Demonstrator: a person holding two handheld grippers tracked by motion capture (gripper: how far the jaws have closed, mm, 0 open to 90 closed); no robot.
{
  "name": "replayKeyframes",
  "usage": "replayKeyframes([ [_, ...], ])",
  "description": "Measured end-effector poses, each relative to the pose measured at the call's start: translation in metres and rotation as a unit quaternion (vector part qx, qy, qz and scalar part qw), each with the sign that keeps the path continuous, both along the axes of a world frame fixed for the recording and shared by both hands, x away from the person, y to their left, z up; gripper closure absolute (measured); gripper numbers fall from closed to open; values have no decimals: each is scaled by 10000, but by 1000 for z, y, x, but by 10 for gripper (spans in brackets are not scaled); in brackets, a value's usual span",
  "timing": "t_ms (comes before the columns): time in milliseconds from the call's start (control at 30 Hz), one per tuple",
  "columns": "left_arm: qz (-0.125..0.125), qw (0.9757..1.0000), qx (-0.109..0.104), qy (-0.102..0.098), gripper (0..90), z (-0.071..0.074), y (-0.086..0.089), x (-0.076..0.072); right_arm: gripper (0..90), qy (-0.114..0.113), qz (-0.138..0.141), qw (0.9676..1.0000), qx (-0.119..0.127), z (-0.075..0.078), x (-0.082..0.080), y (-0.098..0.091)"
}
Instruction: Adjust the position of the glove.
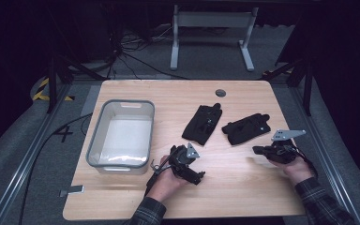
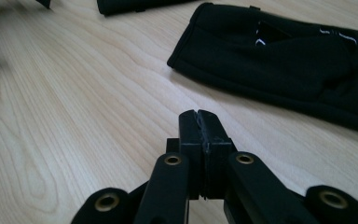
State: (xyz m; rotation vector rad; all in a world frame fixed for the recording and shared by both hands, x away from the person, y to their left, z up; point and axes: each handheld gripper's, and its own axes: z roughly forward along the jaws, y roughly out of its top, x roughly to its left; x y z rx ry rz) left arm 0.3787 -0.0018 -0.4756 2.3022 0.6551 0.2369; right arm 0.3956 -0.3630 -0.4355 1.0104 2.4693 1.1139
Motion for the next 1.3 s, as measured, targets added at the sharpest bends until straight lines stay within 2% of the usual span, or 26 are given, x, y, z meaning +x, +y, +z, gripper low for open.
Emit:
replayKeyframes([
  [233, -7, 10000, 3, -2, 0, 0, 0, 0, 899, -76, 195, 9998, 3, 3, 18, 14],
  [733, -6, 10000, 7, -4, 0, 0, 0, 0, 897, -145, 367, 9992, -33, -1, 51, 38],
  [1033, 17, 10000, 13, 0, 1, 0, 0, 0, 898, -179, 448, 9986, -200, -9, 63, 54],
  [1133, 24, 10000, 13, -5, 1, 0, 1, 0, 899, -95, 439, 9985, -315, -17, 66, 57],
  [1300, 22, 10000, 12, -4, 1, 0, 1, 0, 900, -38, 473, 9983, -324, -19, 65, 58],
])
